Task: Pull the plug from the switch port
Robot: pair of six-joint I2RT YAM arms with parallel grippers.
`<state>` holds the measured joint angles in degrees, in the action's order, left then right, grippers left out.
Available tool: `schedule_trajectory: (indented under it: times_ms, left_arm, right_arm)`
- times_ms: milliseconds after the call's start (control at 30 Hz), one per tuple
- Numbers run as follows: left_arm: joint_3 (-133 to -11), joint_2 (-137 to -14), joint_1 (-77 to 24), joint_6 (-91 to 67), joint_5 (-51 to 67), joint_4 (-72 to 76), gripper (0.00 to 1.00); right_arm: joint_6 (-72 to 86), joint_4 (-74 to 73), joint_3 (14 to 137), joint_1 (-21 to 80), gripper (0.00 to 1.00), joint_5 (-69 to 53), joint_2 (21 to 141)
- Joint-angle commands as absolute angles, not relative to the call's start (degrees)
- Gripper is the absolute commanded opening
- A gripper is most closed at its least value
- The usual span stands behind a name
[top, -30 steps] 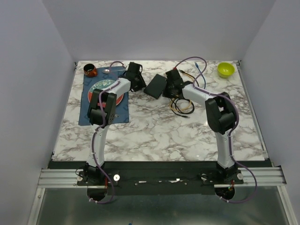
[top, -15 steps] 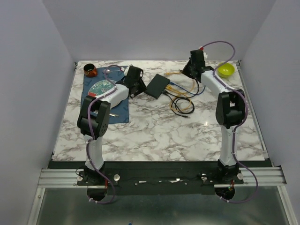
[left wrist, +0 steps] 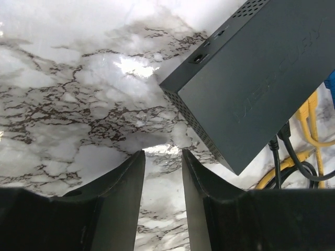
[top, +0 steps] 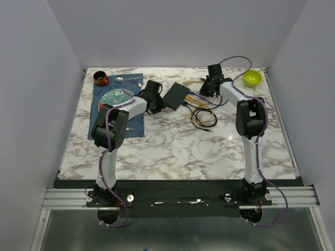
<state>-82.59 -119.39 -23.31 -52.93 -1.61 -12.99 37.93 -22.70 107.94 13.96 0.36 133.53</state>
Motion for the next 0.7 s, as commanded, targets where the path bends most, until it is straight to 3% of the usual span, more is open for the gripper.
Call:
schedule_trajectory:
  times_ms: [0,667]
  left_arm:
    - [-84.4,-122.7,-22.3,-54.7,2.5,-14.5,0.47]
    - [-97.4,-131.3,-21.0,-51.8,8.2,-19.8,0.53]
  right_arm:
    - [38.3,-24.8,106.3,14.1,0.01,-3.7,132.0]
    - [38.1,-18.6,76.9,17.6,0.01,-9.5,116.6]
